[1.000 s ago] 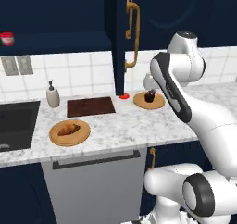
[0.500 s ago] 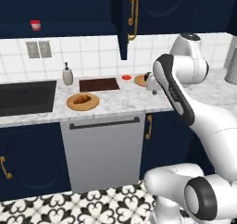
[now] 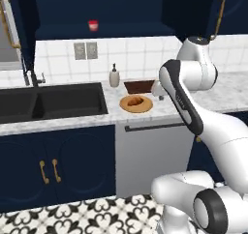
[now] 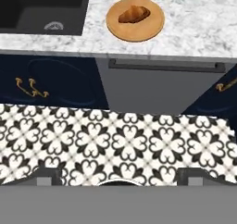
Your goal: From the different types of pastries on the counter, select a croissant and place it on the cutting board. Then retrieve a jar of jam from the cabinet and place it alongside the croissant on the cutting board.
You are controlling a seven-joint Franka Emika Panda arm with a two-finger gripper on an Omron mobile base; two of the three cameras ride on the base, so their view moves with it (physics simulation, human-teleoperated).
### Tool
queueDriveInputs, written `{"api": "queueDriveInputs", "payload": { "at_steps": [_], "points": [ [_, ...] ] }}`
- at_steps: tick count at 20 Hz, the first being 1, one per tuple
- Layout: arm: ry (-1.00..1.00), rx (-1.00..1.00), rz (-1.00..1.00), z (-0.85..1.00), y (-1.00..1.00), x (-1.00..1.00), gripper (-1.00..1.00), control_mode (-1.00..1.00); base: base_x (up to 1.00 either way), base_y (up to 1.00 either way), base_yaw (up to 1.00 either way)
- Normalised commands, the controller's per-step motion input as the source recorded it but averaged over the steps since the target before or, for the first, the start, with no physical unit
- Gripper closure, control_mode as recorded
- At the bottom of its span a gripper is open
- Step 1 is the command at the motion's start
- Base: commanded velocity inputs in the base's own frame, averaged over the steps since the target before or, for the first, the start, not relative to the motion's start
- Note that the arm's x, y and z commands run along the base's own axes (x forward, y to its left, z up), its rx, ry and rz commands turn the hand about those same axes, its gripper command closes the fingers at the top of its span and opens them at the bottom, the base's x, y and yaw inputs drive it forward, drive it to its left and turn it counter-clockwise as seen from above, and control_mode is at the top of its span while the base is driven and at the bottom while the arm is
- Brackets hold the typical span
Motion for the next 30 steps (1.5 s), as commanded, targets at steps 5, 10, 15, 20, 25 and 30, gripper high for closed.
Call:
{"api": "queueDriveInputs", "payload": {
  "at_steps": [5, 10, 15, 20, 25, 30],
  "points": [
    [0.00, 0.00, 0.00, 0.00, 0.00, 0.00, -1.00, 1.00, 1.00, 0.28, 0.00],
    [0.00, 0.00, 0.00, 0.00, 0.00, 0.00, -1.00, 1.00, 0.79, -0.34, -0.05],
    [0.00, 0.00, 0.00, 0.00, 0.00, 0.00, -1.00, 1.00, 0.60, -0.21, -0.01],
    [0.00, 0.00, 0.00, 0.00, 0.00, 0.00, -1.00, 1.00, 0.42, 0.00, 0.00],
    [0.00, 0.00, 0.00, 0.00, 0.00, 0.00, -1.00, 1.00, 0.49, 0.00, 0.00],
    [0.00, 0.00, 0.00, 0.00, 0.00, 0.00, -1.00, 1.00, 0.35, 0.00, 0.00]
  ]
}}
